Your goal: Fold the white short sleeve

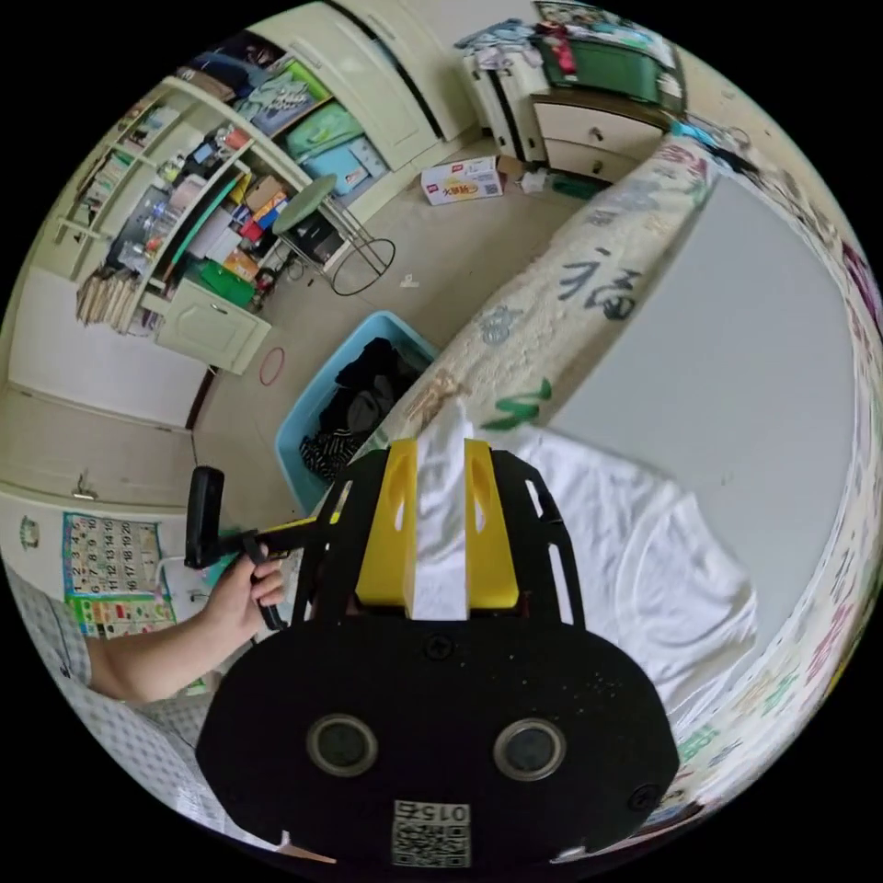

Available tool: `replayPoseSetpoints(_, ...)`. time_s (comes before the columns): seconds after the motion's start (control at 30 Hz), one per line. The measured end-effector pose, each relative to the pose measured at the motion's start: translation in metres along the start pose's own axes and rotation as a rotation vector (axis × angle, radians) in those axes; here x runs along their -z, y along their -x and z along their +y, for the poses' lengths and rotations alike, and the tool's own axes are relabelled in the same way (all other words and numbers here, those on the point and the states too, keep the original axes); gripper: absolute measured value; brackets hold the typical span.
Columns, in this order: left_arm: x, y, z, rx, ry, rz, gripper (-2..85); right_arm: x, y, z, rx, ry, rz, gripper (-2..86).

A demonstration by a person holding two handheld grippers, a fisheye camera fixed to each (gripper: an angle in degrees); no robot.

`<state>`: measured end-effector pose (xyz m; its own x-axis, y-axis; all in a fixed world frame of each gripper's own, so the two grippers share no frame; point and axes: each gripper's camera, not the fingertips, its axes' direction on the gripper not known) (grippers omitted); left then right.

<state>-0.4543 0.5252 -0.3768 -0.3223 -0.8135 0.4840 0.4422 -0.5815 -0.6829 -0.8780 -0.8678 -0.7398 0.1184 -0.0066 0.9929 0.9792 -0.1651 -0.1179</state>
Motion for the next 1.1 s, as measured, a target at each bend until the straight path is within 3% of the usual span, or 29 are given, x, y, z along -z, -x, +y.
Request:
replayPoseSetpoints(0.13,-0.019,0.011,-0.013,-0.001,0.103,0.047,3.0,0.002,0.017,-0.107,0.071,0.154,0.049,8.6)
replayPoseSetpoints(0.2,0.000,0.018,-0.011,0.008,0.029,0.072,0.7,-0.003,0.022,-0.137,0.077,0.264,0.024,9.4)
replayPoseSetpoints(0.33,0.032,0.031,0.000,0.025,-0.002,0.127,0.4,-0.006,0.041,-0.171,0.130,0.498,0.104,10.5)
replayPoseSetpoints(0.47,0.038,0.045,0.011,0.029,0.058,0.164,4.2,0.005,0.057,-0.188,0.160,0.608,0.022,8.8)
replayPoseSetpoints(0.67,0.060,0.058,0.014,0.029,0.031,0.147,7.9,0.037,0.070,-0.205,0.189,0.645,0.069,7.5)
replayPoseSetpoints(0.87,0.053,0.052,0.009,0.016,0.040,0.125,0.9,0.077,0.076,-0.204,0.166,0.631,-0.084,1.0)
replayPoseSetpoints(1.03,0.073,0.018,0.014,-0.114,0.023,0.092,0.0,0.174,0.064,-0.179,0.218,0.421,-0.105,-0.4)
replayPoseSetpoints(1.1,0.082,-0.017,0.022,-0.269,0.037,0.009,-0.1,0.222,0.046,-0.155,0.185,0.323,-0.128,-0.3)
